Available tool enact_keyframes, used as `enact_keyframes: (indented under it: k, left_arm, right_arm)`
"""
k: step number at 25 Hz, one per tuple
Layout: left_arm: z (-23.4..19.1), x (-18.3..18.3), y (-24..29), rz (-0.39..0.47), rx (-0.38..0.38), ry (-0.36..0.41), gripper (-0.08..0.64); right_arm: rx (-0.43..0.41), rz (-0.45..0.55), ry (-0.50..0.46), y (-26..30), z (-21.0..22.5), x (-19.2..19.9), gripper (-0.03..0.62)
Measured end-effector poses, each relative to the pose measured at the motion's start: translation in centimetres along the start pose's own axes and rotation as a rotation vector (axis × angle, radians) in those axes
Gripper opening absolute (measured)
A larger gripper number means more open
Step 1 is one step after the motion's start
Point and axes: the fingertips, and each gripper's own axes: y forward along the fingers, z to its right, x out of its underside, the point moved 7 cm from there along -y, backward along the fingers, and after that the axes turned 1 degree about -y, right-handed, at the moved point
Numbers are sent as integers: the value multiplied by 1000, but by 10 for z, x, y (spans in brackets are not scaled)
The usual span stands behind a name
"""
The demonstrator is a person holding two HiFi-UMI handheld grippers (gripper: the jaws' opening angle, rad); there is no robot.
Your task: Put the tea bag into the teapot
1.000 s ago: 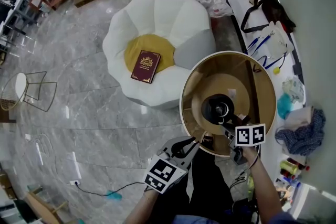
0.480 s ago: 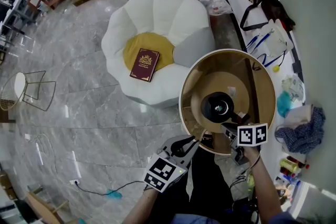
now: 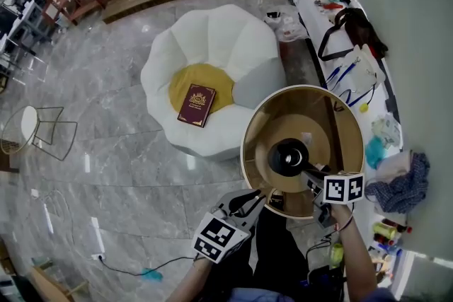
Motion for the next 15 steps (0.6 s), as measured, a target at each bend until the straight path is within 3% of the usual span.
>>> enact_keyframes:
  k: [8,15]
  left_arm:
    - [13,-29,-32,65,-11,13,52]
    - [26,-49,-73,104,-29,35,52]
  right_arm:
    - [-33,184,-65,-60,-60,-38,17]
    - [-46,365,-73,-123,-114,-46,17]
